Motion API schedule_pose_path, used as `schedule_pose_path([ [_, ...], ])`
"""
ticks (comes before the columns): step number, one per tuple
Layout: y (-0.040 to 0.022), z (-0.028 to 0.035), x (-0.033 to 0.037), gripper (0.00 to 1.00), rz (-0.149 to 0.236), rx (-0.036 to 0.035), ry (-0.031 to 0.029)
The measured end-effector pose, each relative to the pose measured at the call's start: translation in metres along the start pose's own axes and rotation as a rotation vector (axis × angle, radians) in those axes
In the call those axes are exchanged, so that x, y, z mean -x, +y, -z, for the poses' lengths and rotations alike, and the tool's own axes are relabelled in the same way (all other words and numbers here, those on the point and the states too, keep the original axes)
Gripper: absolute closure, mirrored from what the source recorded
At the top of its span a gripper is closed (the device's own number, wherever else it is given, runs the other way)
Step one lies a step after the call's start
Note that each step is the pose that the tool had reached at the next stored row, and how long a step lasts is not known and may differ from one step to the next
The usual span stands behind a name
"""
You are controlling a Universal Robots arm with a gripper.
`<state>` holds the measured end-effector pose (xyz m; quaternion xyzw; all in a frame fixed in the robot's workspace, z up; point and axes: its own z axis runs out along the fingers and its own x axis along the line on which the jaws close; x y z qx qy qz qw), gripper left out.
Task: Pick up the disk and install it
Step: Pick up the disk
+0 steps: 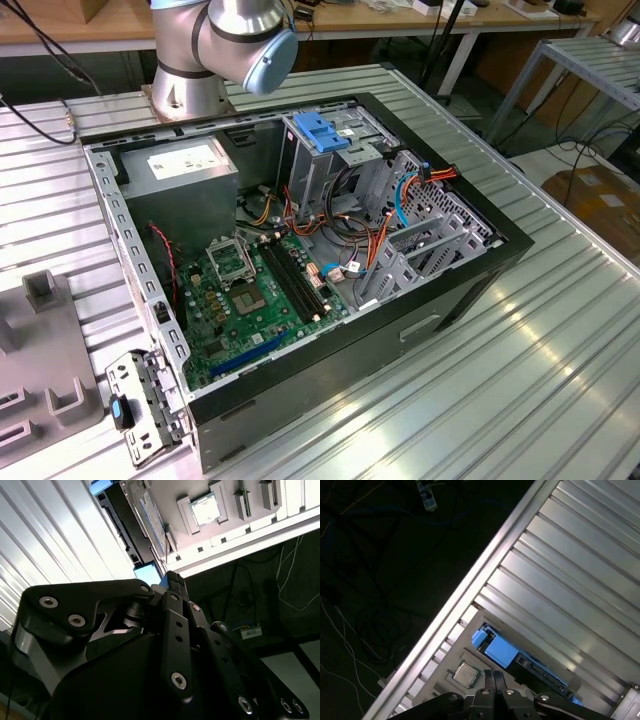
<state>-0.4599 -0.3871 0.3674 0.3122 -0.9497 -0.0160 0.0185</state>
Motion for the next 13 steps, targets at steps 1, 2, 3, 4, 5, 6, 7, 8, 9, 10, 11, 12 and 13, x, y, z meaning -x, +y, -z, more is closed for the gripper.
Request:
schedule_pose_path([
  [1,0.0,0.0,0.0,0.89,0.015,-0.0002,0.0004],
  [2,0.0,0.0,0.0,0.89,0.027,-0.0003,0.0009],
  [3,0.0,0.0,0.0,0.89,0.037,-0.0006,0.0013],
  [4,0.0,0.0,0.0,0.89,0.059,-0.0011,0.0021],
  [5,0.0,0.0,0.0,0.89,0.073,-0.0014,0.0027],
  [6,0.0,0.0,0.0,0.89,0.087,-0.0018,0.0032],
  [7,0.0,-0.0001,0.0,0.89,0.106,-0.0023,0.0038],
  [8,0.0,-0.0001,0.0,0.89,0.119,-0.0026,0.0043],
  [9,0.0,-0.0001,0.0,0.89,0.13,-0.0029,0.0048],
  [10,0.0,0.0,0.0,0.89,0.146,-0.0032,0.0055],
  [11,0.0,-0.0001,0.0,0.89,0.158,-0.0035,0.0059],
  [12,0.0,0.0,0.0,0.89,0.176,-0.0039,0.0067],
  [13,0.0,-0.0001,0.0,0.89,0.199,-0.0044,0.0076],
])
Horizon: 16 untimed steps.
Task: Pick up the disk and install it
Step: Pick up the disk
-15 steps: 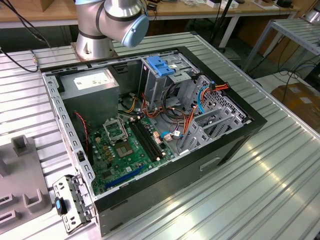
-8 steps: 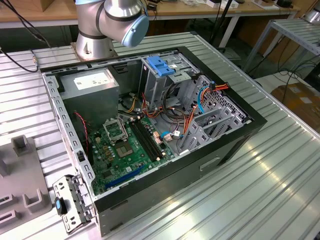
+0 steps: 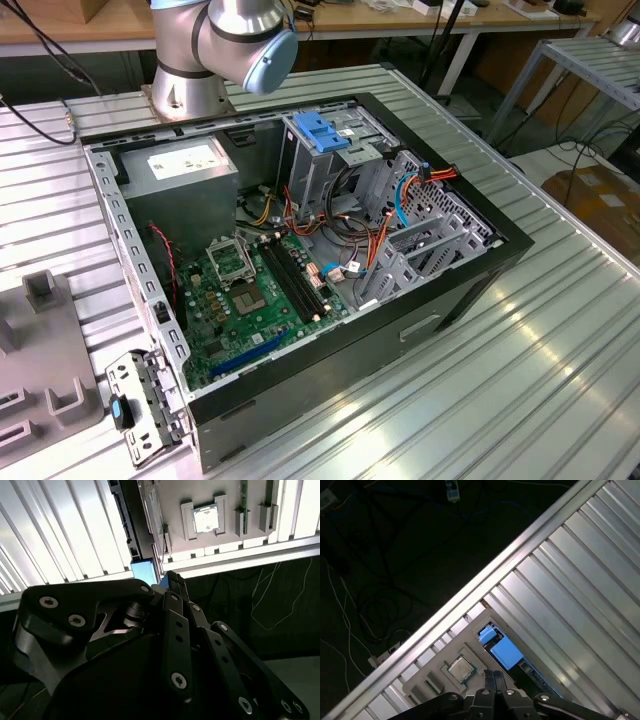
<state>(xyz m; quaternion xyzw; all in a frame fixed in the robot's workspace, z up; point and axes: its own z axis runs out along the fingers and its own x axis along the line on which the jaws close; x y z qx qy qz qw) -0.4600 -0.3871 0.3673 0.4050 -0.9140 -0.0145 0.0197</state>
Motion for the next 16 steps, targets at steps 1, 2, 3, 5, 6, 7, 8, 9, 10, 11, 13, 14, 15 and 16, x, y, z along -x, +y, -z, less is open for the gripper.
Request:
schedule_pose_path([
  [1,0.0,0.0,0.0,0.89,0.021,-0.0006,0.0007],
  [2,0.0,0.0,0.0,0.89,0.035,-0.0012,0.001],
  [3,0.0,0.0,0.0,0.89,0.049,-0.0018,0.0012],
  [5,0.0,0.0,0.0,0.89,0.073,-0.0026,0.002],
  [6,0.0,0.0,0.0,0.89,0.087,-0.003,0.0025],
  [7,0.0,0.0,0.0,0.89,0.096,-0.0032,0.0028],
  [8,0.0,0.0,0.0,0.89,0.106,-0.0035,0.003],
  [9,0.0,0.0,0.0,0.89,0.116,-0.0038,0.0033],
  [10,0.0,0.0,0.0,0.89,0.124,-0.004,0.0035],
  [11,0.0,0.0,0.0,0.89,0.136,-0.0042,0.0039],
  [13,0.0,0.0,0.0,0.89,0.147,-0.0045,0.0043],
  [14,0.0,0.0,0.0,0.89,0.152,-0.0046,0.0045],
  [15,0.0,0.0,0.0,0.89,0.153,-0.0047,0.0046],
  [16,0.0,0.0,0.0,0.89,0.154,-0.0047,0.0045],
])
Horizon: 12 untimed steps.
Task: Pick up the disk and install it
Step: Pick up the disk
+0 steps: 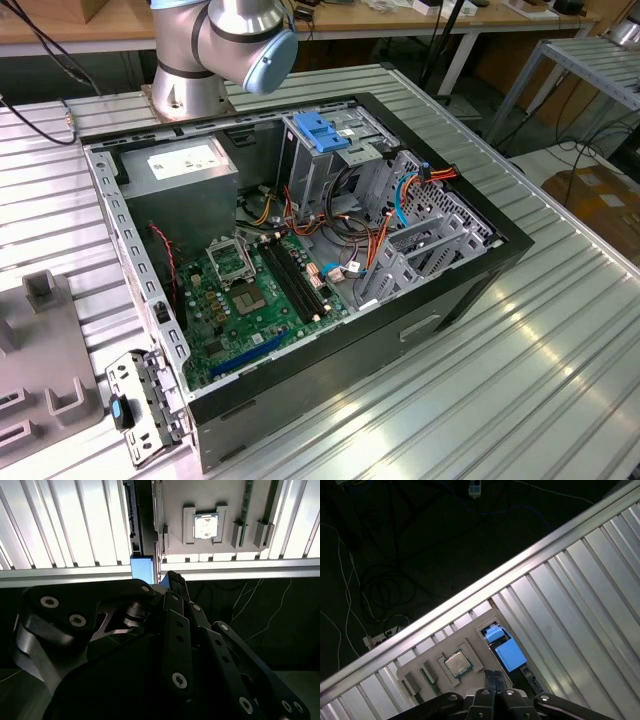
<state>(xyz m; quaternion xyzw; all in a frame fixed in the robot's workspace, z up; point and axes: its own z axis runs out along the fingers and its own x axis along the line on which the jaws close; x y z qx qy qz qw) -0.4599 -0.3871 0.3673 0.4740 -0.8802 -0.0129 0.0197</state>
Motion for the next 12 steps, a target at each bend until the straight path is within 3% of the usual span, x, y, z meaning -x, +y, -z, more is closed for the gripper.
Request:
schedule_pose_path([
  [12,0.0,0.0,0.0,0.89,0.016,-0.0004,0.0007],
])
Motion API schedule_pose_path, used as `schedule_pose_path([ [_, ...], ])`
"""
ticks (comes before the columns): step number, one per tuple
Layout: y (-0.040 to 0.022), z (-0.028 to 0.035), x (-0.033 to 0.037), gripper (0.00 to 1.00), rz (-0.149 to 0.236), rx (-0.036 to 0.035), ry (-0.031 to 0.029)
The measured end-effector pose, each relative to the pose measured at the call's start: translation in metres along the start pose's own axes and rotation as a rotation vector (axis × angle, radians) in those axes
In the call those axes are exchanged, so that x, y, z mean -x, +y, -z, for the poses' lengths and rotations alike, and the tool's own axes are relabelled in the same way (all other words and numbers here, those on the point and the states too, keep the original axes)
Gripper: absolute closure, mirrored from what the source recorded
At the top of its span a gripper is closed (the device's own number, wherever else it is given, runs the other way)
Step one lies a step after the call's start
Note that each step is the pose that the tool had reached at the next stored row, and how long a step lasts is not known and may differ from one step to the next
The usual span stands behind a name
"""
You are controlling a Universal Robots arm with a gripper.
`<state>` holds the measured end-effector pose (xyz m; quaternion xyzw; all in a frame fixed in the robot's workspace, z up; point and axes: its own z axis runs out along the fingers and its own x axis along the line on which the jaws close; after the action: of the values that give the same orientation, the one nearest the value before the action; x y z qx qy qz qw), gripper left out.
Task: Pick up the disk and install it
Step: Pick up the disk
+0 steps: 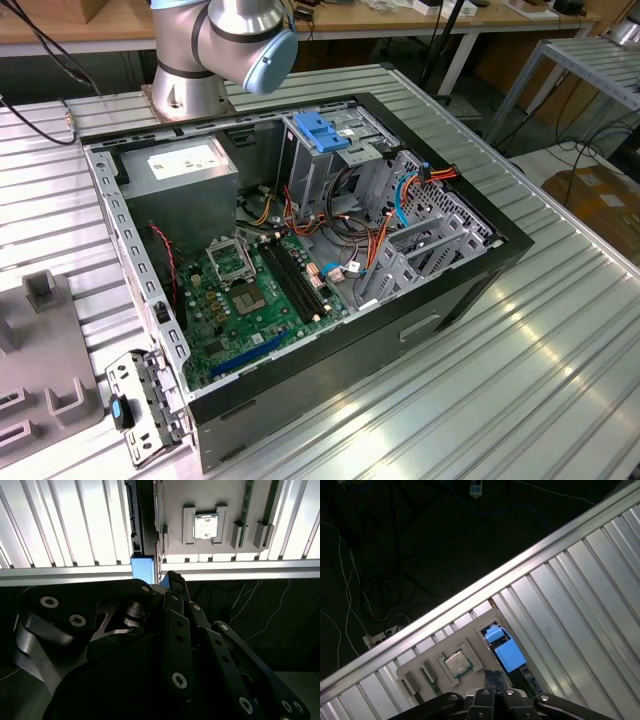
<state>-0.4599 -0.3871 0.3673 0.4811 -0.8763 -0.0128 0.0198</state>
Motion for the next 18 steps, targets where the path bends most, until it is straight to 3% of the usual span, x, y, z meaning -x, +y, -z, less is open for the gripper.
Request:
schedule_pose_path([
  [8,0.0001,-0.0003,0.0006,0.89,0.088,-0.0023,0.0034],
  [18,0.0034,-0.0017,0.0064,0.89,0.11,-0.0037,0.0037],
])
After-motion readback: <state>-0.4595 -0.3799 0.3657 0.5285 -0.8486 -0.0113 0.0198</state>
